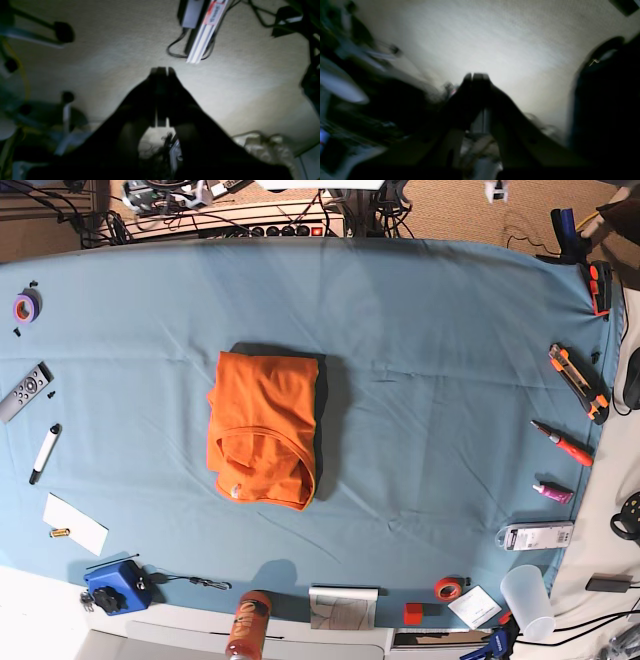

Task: Layout the t-shirt on the table in an organized manner, then fold the t-shirt properly

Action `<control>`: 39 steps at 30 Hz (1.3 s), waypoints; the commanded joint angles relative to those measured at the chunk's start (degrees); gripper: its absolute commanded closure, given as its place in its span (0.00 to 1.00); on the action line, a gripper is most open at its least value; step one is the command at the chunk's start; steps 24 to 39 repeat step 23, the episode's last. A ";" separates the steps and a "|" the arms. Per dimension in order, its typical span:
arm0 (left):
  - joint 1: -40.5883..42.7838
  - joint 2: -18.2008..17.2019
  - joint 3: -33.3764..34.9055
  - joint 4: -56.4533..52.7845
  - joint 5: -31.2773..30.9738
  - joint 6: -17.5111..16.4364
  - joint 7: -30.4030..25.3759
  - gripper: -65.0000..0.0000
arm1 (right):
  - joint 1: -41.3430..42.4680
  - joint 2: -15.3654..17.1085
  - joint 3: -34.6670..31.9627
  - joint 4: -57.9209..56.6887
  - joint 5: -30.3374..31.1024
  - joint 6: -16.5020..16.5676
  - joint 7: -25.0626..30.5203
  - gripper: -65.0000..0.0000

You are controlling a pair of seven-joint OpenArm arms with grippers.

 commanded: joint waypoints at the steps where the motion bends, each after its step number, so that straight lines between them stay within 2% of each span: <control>1: -0.15 0.13 -0.02 -1.44 0.07 -0.02 -2.34 1.00 | 0.76 0.79 -1.46 -0.79 -2.86 0.25 2.19 1.00; 3: -1.84 1.11 -0.04 -4.39 0.02 0.46 -6.88 1.00 | 2.64 0.66 -4.81 -2.54 -9.07 0.25 6.62 1.00; 7: -4.59 2.99 -0.04 -6.27 0.07 2.49 -8.90 1.00 | 5.35 0.66 -9.68 -3.30 -16.37 -7.13 9.05 1.00; 9: -5.29 3.52 -0.04 -6.19 0.07 2.86 -8.87 1.00 | 6.60 0.70 -11.28 -3.30 -17.29 -8.94 8.68 1.00; 13: -5.40 3.87 -0.04 -5.97 0.07 3.02 -8.87 1.00 | 7.58 0.85 -12.11 -3.30 -16.48 -8.96 8.22 1.00; 19: -5.42 4.13 -0.07 -5.97 0.04 3.04 -8.85 1.00 | 7.56 0.83 -12.09 -3.30 -7.98 -8.92 8.15 1.00; 23: -5.42 4.52 -0.07 -5.95 0.07 3.02 -8.87 1.00 | 7.58 0.81 -12.11 -3.30 -4.59 -8.90 8.15 1.00; 39: -5.42 4.52 -0.07 -5.95 0.07 3.02 -8.87 1.00 | 7.58 0.81 -12.11 -3.30 -4.59 -8.90 8.15 1.00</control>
